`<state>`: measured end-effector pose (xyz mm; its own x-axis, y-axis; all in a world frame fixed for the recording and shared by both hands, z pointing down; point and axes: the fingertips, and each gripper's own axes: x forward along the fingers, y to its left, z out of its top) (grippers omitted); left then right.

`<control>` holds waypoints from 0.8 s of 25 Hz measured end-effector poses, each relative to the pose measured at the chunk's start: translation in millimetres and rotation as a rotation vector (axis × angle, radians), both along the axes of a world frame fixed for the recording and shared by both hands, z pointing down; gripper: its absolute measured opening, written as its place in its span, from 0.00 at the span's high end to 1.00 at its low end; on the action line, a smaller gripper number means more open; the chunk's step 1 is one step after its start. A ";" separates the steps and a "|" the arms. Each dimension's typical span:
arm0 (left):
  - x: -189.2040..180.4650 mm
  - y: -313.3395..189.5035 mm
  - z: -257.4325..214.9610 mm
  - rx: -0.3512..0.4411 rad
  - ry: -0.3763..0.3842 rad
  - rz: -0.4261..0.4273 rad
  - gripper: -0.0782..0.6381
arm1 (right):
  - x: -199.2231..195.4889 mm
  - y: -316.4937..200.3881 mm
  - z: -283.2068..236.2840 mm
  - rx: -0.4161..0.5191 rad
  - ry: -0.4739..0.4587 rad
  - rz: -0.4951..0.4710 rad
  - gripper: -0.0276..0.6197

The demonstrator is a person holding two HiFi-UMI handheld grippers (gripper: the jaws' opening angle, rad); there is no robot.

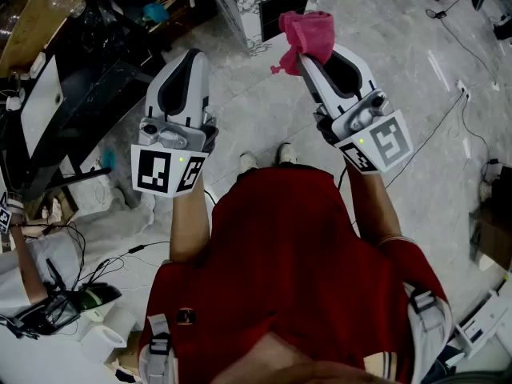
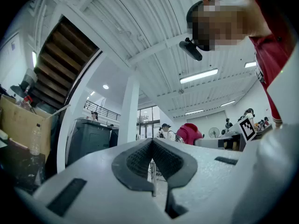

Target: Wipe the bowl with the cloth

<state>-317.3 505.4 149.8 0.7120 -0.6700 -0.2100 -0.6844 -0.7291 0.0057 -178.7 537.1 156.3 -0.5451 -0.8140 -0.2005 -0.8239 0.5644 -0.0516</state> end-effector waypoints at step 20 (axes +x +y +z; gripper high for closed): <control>64.1 -7.9 4.4 0.007 -0.005 -0.024 0.88 | 73.6 -0.6 8.6 -0.005 -0.021 0.008 0.83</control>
<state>-253.2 497.4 154.2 0.6967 -0.6856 -0.2112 -0.7018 -0.7124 -0.0022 -105.1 536.5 164.8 -0.5346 -0.8192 -0.2074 -0.8268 0.5578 -0.0721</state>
